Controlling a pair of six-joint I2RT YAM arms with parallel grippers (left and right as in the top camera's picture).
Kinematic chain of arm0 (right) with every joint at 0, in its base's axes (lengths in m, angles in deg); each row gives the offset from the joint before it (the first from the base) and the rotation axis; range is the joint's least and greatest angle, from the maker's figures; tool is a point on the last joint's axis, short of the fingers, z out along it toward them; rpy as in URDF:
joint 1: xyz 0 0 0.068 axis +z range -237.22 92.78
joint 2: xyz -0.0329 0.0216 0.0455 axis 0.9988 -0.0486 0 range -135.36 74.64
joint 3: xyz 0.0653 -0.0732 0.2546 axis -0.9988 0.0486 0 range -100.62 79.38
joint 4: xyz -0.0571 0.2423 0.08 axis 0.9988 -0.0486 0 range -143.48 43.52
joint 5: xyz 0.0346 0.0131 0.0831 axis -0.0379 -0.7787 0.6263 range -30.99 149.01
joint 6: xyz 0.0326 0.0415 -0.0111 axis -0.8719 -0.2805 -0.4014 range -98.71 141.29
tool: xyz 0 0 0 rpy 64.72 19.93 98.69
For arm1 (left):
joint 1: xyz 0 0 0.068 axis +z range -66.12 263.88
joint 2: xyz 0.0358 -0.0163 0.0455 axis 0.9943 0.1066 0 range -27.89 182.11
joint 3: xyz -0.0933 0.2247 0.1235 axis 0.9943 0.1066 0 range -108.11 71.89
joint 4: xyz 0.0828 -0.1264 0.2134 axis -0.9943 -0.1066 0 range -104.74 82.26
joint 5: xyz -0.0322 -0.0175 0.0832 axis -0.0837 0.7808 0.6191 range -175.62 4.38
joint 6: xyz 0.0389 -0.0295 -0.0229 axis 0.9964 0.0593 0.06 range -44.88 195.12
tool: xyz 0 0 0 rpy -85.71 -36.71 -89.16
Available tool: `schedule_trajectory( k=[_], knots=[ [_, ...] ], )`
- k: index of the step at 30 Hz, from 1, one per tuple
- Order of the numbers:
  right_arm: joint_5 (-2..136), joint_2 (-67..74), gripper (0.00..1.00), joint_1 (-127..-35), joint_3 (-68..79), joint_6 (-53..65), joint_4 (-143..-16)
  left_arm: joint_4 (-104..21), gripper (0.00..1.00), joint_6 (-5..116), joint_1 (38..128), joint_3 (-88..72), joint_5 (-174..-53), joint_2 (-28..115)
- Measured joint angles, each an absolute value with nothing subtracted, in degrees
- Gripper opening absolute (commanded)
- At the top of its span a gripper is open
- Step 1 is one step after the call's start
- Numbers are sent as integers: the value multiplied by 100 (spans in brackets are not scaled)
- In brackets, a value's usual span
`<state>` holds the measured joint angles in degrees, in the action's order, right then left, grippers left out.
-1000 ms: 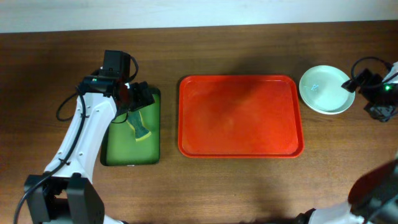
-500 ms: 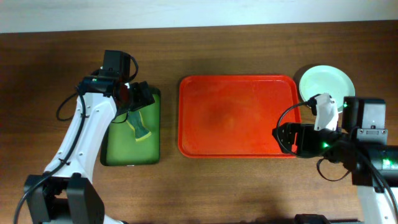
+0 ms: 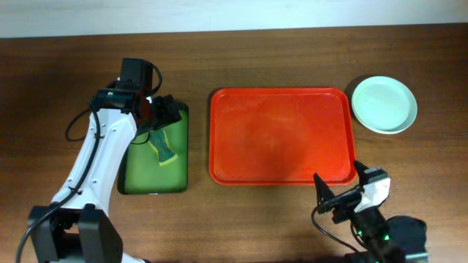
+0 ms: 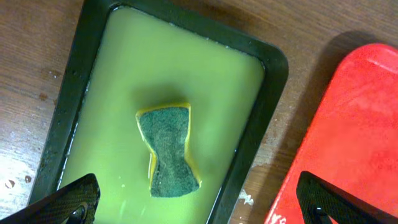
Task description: Clean dirty plates on tray and stack at the side
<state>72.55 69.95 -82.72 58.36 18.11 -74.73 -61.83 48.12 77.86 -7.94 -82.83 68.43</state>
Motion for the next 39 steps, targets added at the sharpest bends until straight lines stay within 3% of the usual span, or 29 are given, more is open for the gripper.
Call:
schedule_trajectory(
  k=[9,35,39],
  knots=[
    [7052,7395,99,-8272,7821,1826,-4614,-6179,99,4812,7786,-794,-8283,6843],
    [6520,7395,99,-8456,7867,1829,-5030,-6297,99,4814,7786,-794,-8207,6843],
    [6520,7395,99,-8456,7867,1829,-5030,-6316,99,5673,7786,-777,-8152,6840]
  ],
)
